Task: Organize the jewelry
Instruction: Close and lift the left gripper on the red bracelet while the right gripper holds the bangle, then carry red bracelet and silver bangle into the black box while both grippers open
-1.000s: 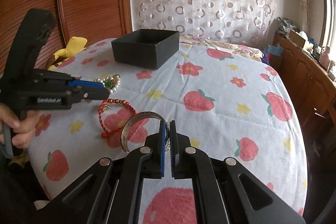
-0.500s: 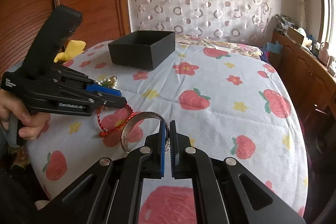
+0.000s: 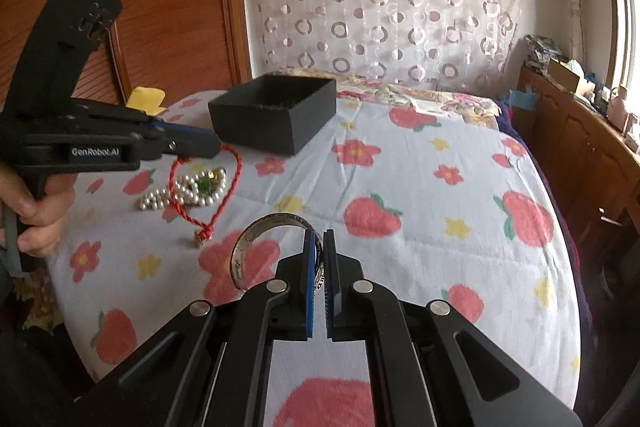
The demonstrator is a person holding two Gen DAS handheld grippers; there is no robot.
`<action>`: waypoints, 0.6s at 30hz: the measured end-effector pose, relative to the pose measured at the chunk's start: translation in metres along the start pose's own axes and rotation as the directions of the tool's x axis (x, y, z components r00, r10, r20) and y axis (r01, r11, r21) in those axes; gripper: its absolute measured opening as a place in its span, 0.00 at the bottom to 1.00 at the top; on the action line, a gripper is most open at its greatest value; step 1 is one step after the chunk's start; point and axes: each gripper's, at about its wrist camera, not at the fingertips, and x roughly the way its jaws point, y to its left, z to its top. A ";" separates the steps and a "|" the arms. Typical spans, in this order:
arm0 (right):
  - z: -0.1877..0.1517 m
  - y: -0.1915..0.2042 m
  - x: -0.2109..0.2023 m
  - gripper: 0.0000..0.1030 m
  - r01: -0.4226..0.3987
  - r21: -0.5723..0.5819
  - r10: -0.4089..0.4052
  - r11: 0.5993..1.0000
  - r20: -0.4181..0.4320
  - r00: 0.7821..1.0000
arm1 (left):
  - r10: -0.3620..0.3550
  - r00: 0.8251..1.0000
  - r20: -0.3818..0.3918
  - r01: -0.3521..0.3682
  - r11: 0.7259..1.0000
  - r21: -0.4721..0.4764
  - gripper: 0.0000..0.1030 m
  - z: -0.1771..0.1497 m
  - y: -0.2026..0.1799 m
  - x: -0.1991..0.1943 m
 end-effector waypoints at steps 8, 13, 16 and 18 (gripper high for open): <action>0.036 0.012 0.006 0.05 -0.006 -0.044 0.007 0.999 0.043 0.999 | 0.055 0.997 0.049 -0.053 0.998 -0.039 0.06 0.010 0.024 -0.016; 0.063 0.017 0.016 0.05 -0.003 -0.070 0.007 0.998 0.060 0.998 | 0.082 0.995 0.058 -0.079 0.996 -0.051 0.06 0.017 0.036 -0.015; 0.077 0.019 0.023 0.05 -0.001 -0.091 0.007 0.996 0.063 0.998 | 0.091 0.993 0.070 -0.087 0.994 -0.058 0.06 0.022 0.044 -0.013; 0.085 0.020 0.029 0.05 0.002 -0.107 0.005 0.994 0.065 0.998 | 0.095 0.993 0.076 -0.090 0.994 -0.066 0.06 0.027 0.051 -0.010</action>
